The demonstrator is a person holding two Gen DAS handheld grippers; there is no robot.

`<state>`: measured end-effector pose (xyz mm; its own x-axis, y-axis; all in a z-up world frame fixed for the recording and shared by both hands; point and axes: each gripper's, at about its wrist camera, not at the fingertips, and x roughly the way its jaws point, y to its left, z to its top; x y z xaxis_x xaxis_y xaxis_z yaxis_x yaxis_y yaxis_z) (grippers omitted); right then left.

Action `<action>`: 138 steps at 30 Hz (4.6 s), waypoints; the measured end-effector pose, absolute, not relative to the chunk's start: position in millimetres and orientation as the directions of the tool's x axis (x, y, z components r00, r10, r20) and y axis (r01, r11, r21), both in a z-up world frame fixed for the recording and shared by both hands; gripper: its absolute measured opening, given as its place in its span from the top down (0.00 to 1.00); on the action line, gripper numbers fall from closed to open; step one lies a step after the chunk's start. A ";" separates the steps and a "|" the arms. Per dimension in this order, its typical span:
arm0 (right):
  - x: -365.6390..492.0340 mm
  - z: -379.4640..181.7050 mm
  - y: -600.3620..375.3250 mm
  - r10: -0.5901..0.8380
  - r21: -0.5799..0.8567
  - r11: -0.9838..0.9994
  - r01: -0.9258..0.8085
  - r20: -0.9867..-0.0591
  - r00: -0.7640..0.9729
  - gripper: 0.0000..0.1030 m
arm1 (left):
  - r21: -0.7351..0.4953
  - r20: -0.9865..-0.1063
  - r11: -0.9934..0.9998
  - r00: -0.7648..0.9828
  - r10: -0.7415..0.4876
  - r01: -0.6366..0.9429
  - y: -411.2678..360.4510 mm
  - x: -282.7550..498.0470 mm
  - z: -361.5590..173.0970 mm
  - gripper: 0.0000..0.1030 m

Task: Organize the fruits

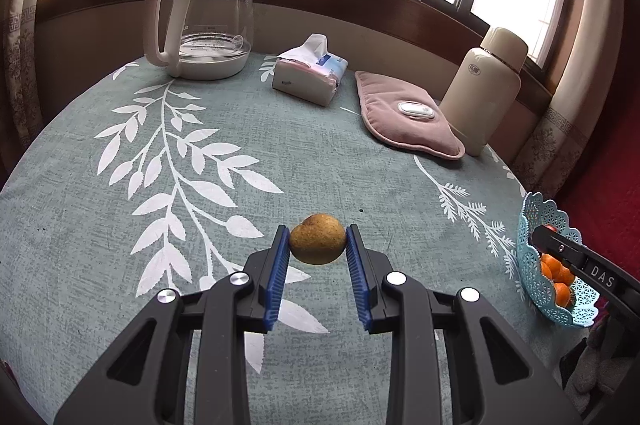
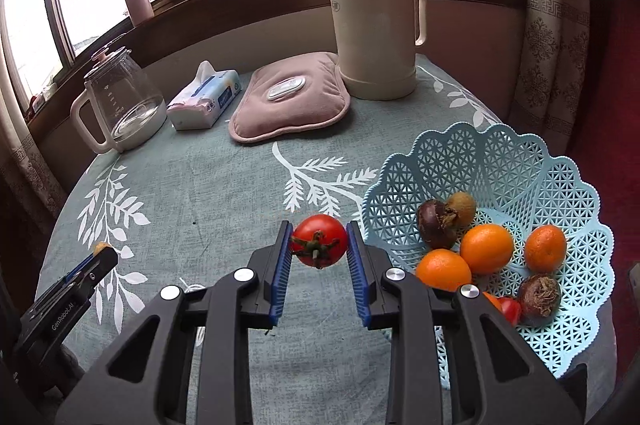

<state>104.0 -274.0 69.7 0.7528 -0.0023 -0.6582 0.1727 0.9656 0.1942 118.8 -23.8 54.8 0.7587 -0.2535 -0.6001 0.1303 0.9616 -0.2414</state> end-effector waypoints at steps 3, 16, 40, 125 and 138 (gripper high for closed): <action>96.8 68.1 -288.3 -0.024 0.205 0.956 0.210 -0.658 0.753 0.73 | -0.240 -0.601 0.962 0.758 -0.254 0.132 -24.5 118.5 54.6 0.72; 81.4 52.3 -324.6 -0.078 0.220 0.927 0.304 -0.680 0.729 0.73 | -0.227 -0.607 0.964 0.754 -0.252 0.140 -29.0 117.8 51.8 0.72; 66.9 45.9 -347.6 -0.107 0.244 0.900 0.361 -0.680 0.725 0.70 | -0.221 -0.611 0.965 0.751 -0.250 0.142 -31.0 118.2 50.2 0.72; -14.0 64.0 -408.7 -0.187 0.276 0.884 0.378 -0.531 0.826 0.21 | -0.216 -0.610 0.766 0.529 -0.590 0.605 -214.5 70.3 54.8 0.42; -20.5 61.2 -398.4 -0.167 0.269 0.891 0.365 -0.554 0.815 0.08 | -0.137 -0.597 0.826 0.620 -0.509 0.546 -204.6 62.8 59.0 0.12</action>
<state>-20.5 -398.4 61.2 0.8155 -0.1674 -0.5540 0.3654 0.8913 0.2685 62.8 -204.6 59.0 0.6198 -0.5089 -0.5973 0.5462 0.8264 -0.1373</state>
